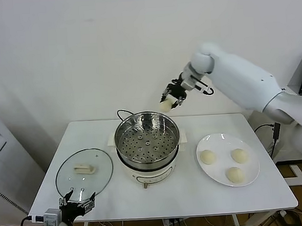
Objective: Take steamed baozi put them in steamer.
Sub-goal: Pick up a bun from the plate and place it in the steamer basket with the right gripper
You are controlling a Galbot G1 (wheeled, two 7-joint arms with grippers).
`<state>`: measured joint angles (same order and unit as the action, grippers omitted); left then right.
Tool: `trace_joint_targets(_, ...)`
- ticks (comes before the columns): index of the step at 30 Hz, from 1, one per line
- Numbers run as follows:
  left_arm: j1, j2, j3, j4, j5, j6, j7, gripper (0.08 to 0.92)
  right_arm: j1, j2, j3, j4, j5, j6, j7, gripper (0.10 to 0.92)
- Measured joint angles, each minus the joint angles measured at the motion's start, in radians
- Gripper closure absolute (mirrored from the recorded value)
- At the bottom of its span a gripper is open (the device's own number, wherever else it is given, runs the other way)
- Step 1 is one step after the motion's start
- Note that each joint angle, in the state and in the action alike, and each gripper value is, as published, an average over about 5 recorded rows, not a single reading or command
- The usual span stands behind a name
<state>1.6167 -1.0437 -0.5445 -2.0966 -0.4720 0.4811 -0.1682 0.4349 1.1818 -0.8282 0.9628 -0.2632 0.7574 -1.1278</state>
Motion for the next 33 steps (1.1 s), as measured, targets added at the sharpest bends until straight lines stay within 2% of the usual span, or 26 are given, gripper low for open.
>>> trace_joint_targets(9, 0.0, 0.002, -0.001, -0.001, -0.001, 0.001, -0.005, 0.177, -0.081, 0.078, 0.054, 0.005, -0.177, 0.062, 0.013, 0.541)
trace_joint_targets(25, 0.0, 0.002, -0.005, 0.001, -0.01, 0.0, -0.01, 0.177, -0.225, 0.17, 0.157, -0.036, -0.441, 0.067, 0.049, 0.542)
trace_joint_targets(28, 0.0, 0.002, -0.005, 0.003, -0.013, -0.001, -0.01, 0.177, -0.244, 0.177, 0.173, -0.041, -0.476, 0.067, 0.055, 0.521)
trace_joint_targets(33, -0.001, 0.0, -0.005, 0.006, -0.014, -0.002, -0.01, 0.177, -0.267, 0.181, 0.196, -0.046, -0.525, 0.067, 0.067, 0.4)
